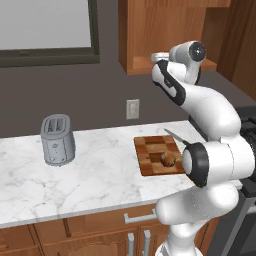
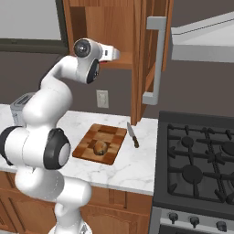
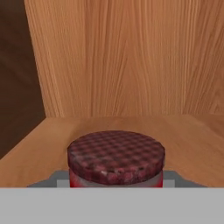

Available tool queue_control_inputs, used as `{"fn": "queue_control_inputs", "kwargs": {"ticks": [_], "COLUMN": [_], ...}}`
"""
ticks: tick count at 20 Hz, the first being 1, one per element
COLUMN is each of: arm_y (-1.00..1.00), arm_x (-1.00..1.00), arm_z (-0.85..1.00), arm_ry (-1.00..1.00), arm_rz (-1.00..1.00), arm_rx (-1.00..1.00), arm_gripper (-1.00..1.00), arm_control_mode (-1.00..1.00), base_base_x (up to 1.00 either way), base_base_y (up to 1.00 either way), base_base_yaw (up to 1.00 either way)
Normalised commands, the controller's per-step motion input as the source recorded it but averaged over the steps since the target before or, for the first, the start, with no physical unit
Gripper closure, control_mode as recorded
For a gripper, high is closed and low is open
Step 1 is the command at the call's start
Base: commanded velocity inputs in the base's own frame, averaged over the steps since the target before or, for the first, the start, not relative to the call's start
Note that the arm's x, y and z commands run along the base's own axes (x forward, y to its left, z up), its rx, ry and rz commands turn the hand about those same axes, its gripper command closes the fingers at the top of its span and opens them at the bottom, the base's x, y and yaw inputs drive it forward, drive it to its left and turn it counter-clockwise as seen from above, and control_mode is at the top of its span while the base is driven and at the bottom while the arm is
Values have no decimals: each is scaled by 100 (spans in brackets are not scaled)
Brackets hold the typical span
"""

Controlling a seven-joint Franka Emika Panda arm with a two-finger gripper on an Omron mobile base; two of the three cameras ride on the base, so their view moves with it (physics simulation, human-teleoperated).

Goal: Pick the bread, place it on the cutting board, pick the jam, place it on the counter, and close the cabinet.

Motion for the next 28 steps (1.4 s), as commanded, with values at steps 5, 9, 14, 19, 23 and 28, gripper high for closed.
{"fn": "queue_control_inputs", "kwargs": {"ticks": [5, 9, 14, 19, 23, 28], "arm_y": [0, 0, 0, 0, 0, 0], "arm_x": [-36, -32, -31, -42, -42, -37], "arm_z": [0, 0, 0, 0, -3, -6], "arm_ry": [0, 0, 0, 0, 0, 0], "arm_rz": [0, 0, 0, 0, 0, 0], "arm_rx": [0, 0, 0, 0, 0, 0], "arm_gripper": [100, 100, 100, 100, 100, 100], "arm_control_mode": [-100, -100, -100, -100, -100, -100], "base_base_x": [0, 0, 0, 0, 0, 0], "base_base_y": [0, 0, 0, 0, 0, 0], "base_base_yaw": [0, 0, 0, 0, 0, 0]}}
